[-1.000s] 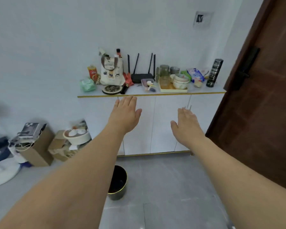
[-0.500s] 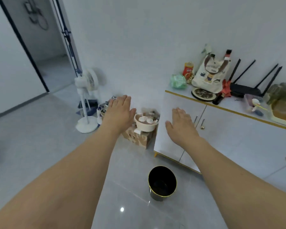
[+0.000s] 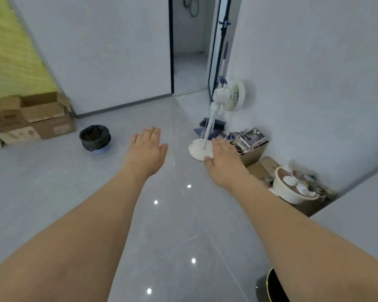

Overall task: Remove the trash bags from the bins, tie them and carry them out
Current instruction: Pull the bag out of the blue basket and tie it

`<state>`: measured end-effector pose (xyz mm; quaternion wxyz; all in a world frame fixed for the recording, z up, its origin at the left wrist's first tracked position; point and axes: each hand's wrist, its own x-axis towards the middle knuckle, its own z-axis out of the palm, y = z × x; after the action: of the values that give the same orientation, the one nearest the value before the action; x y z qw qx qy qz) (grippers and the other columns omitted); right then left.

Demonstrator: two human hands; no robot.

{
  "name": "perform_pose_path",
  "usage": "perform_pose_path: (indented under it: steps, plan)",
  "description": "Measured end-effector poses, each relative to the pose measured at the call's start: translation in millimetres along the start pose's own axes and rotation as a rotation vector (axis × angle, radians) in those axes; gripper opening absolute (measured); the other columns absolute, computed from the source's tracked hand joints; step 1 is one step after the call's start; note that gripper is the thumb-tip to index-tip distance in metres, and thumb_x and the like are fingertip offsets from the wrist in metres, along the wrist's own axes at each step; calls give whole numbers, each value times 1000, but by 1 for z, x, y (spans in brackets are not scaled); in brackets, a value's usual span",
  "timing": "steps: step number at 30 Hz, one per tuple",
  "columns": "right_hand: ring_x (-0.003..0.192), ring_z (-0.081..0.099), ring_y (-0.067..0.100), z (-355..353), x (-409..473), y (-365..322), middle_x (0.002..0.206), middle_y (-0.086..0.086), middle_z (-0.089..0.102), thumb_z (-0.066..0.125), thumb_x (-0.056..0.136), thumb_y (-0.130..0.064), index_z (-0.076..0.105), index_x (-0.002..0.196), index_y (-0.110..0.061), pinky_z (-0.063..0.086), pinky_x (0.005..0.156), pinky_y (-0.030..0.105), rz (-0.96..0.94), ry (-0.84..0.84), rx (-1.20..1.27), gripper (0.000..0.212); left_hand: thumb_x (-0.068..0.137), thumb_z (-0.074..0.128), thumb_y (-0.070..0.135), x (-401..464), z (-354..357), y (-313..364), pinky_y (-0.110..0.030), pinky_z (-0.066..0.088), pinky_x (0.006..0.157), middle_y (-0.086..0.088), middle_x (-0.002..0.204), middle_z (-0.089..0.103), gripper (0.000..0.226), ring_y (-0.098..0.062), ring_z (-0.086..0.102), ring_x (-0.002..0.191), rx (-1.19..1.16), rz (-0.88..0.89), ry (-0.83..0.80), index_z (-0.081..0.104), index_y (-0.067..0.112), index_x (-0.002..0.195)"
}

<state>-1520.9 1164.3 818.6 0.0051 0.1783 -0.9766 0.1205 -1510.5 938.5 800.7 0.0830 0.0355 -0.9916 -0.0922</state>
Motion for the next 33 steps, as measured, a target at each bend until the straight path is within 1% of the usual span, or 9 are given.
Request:
perform_pose_path:
  steps: [5, 6, 10, 14, 16, 22, 26, 30, 33]
  plan:
    - [143, 22, 28, 47, 98, -65, 153, 17, 30, 40, 99, -27, 26, 146, 1, 12, 118, 39, -104, -89, 20, 56, 102, 32, 37, 45, 18, -100, -48, 7, 120, -10, 156, 29, 57, -27, 22, 144, 16, -123, -44, 26, 7, 150]
    - [144, 21, 28, 57, 117, -76, 154, 17, 29, 39, 100, -27, 25, 147, 1, 12, 118, 39, -124, -115, 18, 56, 102, 33, 37, 54, 22, -117, -48, 7, 120, -10, 156, 29, 57, -26, 22, 144, 14, -145, -48, 27, 7, 149]
    - [149, 9, 26, 93, 194, -119, 161, 16, 13, 35, 102, -29, 14, 152, -1, 7, 120, 39, -196, -194, 45, 62, 102, 34, 37, 87, 32, -186, -47, 8, 120, -10, 157, 28, 56, -27, 21, 145, 19, -261, -34, 28, 8, 150]
    - [150, 7, 25, 130, 270, -169, 162, 16, 10, 34, 102, -30, 11, 153, -2, 3, 121, 38, -258, -256, 43, 62, 102, 31, 39, 120, 43, -261, -45, 6, 121, -9, 159, 23, 59, -26, 17, 147, 30, -357, -59, 23, 10, 152]
    - [150, 6, 25, 145, 300, -193, 162, 15, 9, 34, 102, -31, 10, 153, -3, 3, 121, 38, -280, -281, 47, 63, 102, 31, 39, 134, 47, -294, -46, 6, 121, -8, 159, 23, 59, -26, 17, 147, 39, -381, -75, 23, 10, 152]
    - [150, 5, 24, 201, 427, -291, 163, 14, 8, 33, 102, -30, 10, 153, -3, 2, 121, 37, -329, -330, 91, 62, 102, 30, 38, 218, 67, -429, -46, 7, 120, -9, 159, 24, 58, -26, 19, 146, 37, -436, -104, 23, 9, 151]
    - [150, 5, 24, 232, 509, -320, 163, 14, 9, 33, 102, -30, 10, 153, -4, 2, 121, 37, -304, -372, 87, 62, 102, 29, 39, 283, 82, -490, -46, 8, 120, -9, 159, 24, 58, -27, 19, 146, 23, -432, -161, 23, 9, 151]
    - [150, 6, 25, 268, 596, -343, 162, 14, 11, 33, 102, -30, 11, 153, -3, 3, 121, 38, -300, -380, 53, 62, 102, 29, 39, 355, 100, -550, -46, 8, 120, -8, 159, 23, 58, -26, 19, 146, 21, -451, -158, 23, 11, 152]
    - [150, 5, 24, 297, 652, -374, 163, 13, 9, 32, 102, -30, 9, 153, -4, 2, 121, 37, -292, -417, 69, 62, 102, 29, 40, 391, 114, -602, -45, 8, 120, -8, 160, 22, 58, -26, 18, 146, 22, -469, -186, 22, 11, 152]
